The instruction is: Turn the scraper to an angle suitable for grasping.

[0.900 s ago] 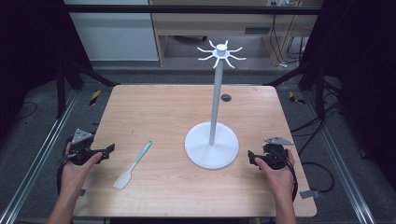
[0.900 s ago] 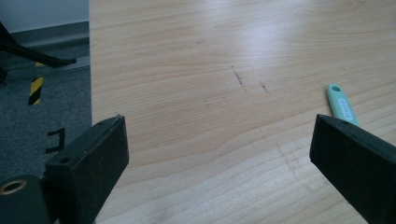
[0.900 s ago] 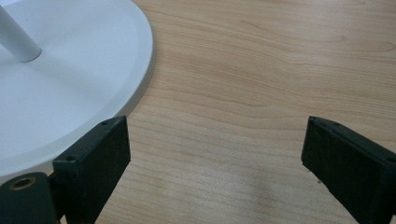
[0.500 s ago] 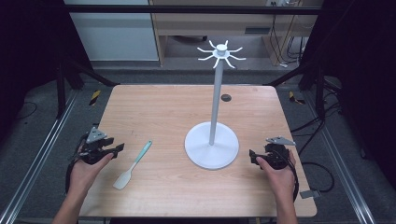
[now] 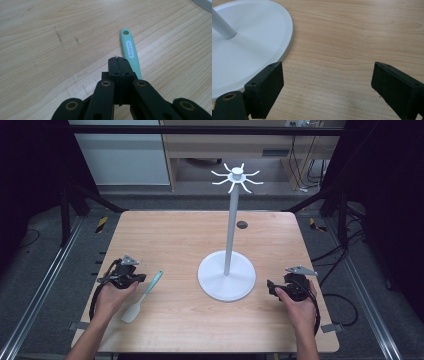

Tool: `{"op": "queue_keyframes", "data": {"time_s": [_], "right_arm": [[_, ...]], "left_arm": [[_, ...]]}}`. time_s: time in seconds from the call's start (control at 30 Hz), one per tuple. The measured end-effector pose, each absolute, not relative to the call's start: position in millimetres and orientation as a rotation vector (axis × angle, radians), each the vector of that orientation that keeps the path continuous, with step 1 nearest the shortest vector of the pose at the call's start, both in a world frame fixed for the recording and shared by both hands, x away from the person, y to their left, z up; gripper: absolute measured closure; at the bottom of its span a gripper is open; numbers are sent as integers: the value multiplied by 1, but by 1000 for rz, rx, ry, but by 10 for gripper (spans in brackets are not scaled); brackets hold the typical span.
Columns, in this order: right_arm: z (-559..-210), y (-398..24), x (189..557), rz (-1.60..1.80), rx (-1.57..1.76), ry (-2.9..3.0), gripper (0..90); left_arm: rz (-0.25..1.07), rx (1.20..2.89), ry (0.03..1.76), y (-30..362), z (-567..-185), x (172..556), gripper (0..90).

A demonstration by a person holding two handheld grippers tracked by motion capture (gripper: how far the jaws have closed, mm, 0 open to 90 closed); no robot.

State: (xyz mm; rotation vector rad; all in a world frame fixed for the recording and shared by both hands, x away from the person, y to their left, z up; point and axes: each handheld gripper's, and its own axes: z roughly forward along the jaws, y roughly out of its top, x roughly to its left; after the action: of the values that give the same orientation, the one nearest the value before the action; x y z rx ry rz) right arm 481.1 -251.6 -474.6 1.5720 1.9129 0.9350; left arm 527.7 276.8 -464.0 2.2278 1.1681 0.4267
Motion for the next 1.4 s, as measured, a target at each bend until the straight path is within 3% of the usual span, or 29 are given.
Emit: {"op": "queue_keyframes", "data": {"time_s": [0.8, 1.4], "right_arm": [[-476, -250, 482, 935, 1554, 1951, 120], [-477, -250, 482, 932, 1562, 1962, 121]], "left_arm": [[409, 2254, 1212, 262, -482, 546, 900], [354, 2371, 1026, 221, -480, 527, 900]]}}
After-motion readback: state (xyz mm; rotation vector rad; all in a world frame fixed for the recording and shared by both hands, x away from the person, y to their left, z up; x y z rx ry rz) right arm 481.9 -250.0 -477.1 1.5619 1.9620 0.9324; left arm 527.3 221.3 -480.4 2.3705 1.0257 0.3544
